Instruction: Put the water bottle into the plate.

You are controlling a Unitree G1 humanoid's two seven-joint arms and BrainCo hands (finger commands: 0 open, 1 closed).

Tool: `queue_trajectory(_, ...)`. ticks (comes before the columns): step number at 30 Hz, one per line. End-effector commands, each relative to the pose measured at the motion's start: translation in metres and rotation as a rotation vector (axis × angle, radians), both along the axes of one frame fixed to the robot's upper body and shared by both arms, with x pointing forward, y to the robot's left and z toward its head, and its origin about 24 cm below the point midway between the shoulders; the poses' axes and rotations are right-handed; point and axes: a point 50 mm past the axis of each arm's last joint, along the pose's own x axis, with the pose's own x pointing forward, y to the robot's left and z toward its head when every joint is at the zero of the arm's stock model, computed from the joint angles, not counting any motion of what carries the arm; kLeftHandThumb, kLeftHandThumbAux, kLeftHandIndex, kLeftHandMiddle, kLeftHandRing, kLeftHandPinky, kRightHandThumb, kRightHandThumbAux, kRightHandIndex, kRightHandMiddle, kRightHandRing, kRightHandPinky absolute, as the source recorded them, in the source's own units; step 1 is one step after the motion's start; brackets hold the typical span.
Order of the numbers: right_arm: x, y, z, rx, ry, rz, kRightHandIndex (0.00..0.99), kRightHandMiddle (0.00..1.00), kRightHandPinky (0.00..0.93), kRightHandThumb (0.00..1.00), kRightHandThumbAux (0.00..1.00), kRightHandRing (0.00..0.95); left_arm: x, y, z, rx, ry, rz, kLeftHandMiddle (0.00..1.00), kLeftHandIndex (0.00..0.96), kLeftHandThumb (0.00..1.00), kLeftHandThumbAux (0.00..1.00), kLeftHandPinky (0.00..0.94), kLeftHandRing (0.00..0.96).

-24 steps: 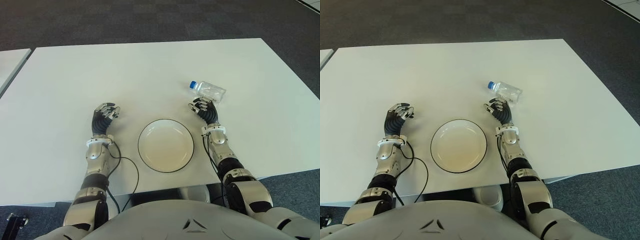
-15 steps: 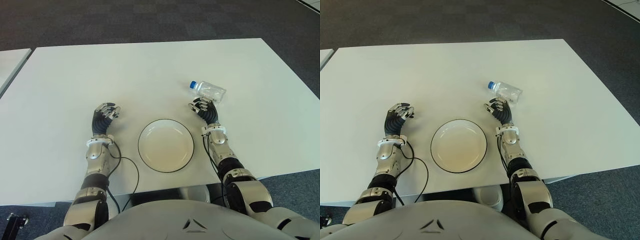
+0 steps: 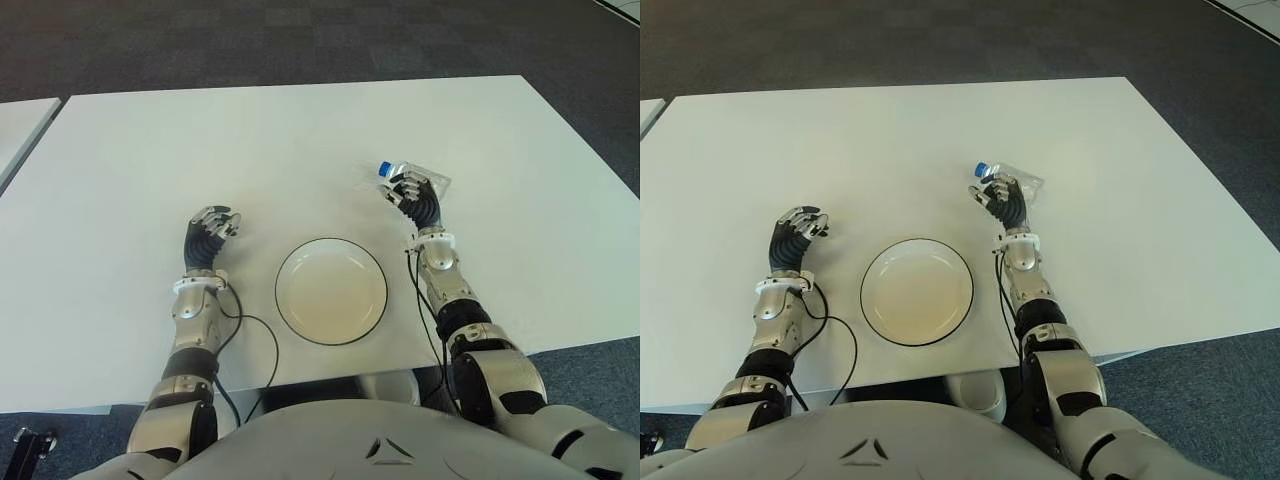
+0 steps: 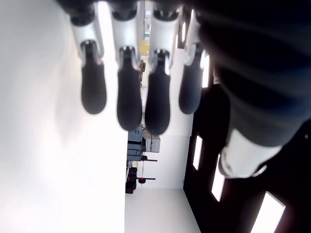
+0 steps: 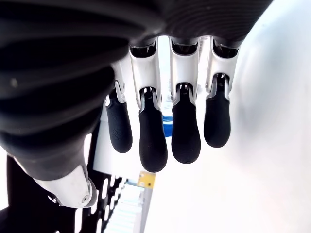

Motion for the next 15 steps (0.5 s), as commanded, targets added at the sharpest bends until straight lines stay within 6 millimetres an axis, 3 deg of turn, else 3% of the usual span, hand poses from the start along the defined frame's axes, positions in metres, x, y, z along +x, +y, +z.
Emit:
queue_trajectory(1, 0.008, -0.001, 0.012, -0.005, -0.035, -0.026, 0.434, 0.679, 0.614, 0.708, 0.728, 0.675, -0.014, -0.004, -0.020, -0.033, 0.110, 0.014, 0.582, 0.435, 0.708, 0.709, 0.539, 0.558)
queue_trajectory(9, 0.018, -0.004, 0.028, -0.040, -0.110, -0.088, 0.432, 0.635, 0.546, 0.705, 0.729, 0.632, -0.015, -0.005, -0.020, -0.037, 0.110, 0.018, 0.582, 0.435, 0.708, 0.709, 0.540, 0.558)
queue_trajectory(11, 0.020, -0.003, 0.032, -0.051, -0.139, -0.107, 0.426, 0.593, 0.487, 0.698, 0.732, 0.574, -0.015, -0.005, -0.020, -0.039, 0.110, 0.019, 0.582, 0.435, 0.708, 0.709, 0.543, 0.558)
queue_trajectory(14, 0.024, 0.001, 0.041, -0.117, -0.197, -0.127, 0.415, 0.438, 0.391, 0.688, 0.733, 0.425, -0.015, -0.005, -0.020, -0.032, 0.112, 0.020, 0.583, 0.435, 0.708, 0.709, 0.548, 0.560)
queue_trajectory(15, 0.026, 0.000, 0.043, -0.151, -0.208, -0.133, 0.371, 0.392, 0.359, 0.616, 0.727, 0.382, -0.015, -0.005, -0.020, -0.029, 0.112, 0.020, 0.583, 0.435, 0.708, 0.709, 0.548, 0.560)
